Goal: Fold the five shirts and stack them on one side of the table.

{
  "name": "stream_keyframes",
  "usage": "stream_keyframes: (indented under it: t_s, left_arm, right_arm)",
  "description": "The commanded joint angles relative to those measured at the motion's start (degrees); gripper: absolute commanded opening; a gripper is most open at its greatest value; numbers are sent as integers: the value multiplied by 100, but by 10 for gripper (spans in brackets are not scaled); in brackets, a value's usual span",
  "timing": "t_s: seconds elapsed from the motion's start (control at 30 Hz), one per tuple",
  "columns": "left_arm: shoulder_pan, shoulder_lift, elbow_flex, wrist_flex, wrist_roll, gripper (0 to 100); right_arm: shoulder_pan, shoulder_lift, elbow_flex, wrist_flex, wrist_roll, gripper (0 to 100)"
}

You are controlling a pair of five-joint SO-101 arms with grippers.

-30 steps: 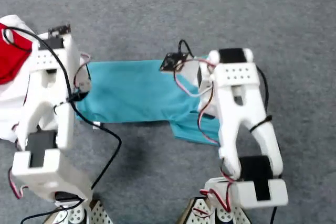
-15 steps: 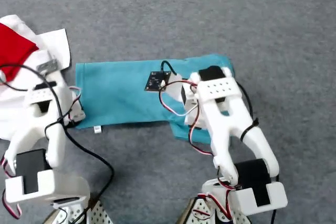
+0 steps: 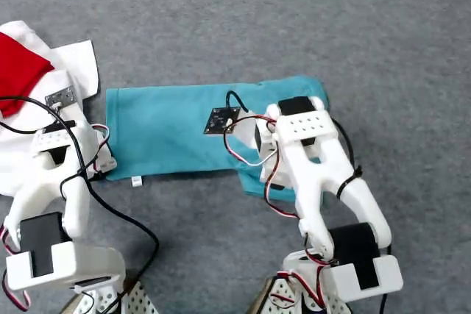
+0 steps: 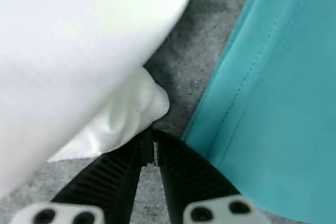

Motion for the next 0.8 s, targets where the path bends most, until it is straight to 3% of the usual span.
stream_keyframes:
  t_s: [0.0,0.13,0.4,0.57,0.77]
  left_arm:
    - [-97,-145,-9,-132,9,18]
    - [-97,-145,-9,-132,9,18]
    - [-97,-145,0,-132,9,18]
    - [-97,-145,0,-141,9,18]
    - [-97,-145,0,-141,9,18]
  right_arm:
    - [-48,-312,-224,35,-105,4]
    - [-57,-259,-840,-18,-229,4]
    - [-66,875,-901,-1310,-721,4]
    - [-48,1262,-831,-1213,-756,4]
    - [-101,708,-629,-695,-765,4]
